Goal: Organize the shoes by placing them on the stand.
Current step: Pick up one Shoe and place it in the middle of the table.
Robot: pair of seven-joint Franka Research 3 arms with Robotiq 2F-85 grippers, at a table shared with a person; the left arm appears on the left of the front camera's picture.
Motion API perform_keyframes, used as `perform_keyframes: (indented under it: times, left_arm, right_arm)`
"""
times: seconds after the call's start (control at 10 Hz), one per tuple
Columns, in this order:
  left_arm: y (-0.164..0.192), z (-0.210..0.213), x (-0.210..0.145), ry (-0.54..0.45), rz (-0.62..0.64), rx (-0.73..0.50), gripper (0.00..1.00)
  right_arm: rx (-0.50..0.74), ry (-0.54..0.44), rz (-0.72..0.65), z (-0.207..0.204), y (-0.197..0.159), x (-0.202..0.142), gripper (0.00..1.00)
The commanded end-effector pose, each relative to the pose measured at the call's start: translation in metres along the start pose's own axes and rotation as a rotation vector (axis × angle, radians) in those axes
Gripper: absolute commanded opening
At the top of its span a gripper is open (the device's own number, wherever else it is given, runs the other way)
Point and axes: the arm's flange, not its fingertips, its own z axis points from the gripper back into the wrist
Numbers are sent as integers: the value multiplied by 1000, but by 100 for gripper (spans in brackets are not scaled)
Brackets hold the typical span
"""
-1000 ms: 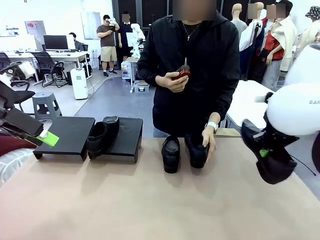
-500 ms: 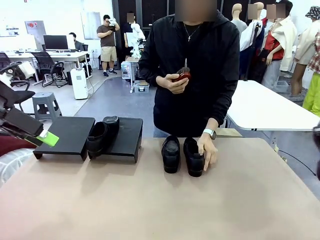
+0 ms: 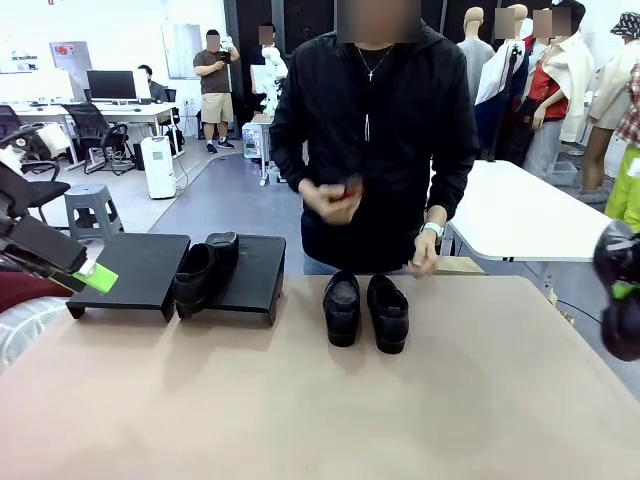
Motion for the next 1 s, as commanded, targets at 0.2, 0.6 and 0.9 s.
perform_keyframes:
  times: [0.2, 0.6, 0.9]
  left_arm:
    - [4, 1, -2, 4, -23, 0, 100]
    - [4, 1, -2, 4, -23, 0, 100]
    - [4, 1, -2, 4, -23, 0, 100]
  right_arm:
    - [115, 43, 202, -6, 128, -99, 0]
    - [278, 361, 341, -83, 254, -126, 0]
    - [317, 380, 466, -115, 325, -171, 0]
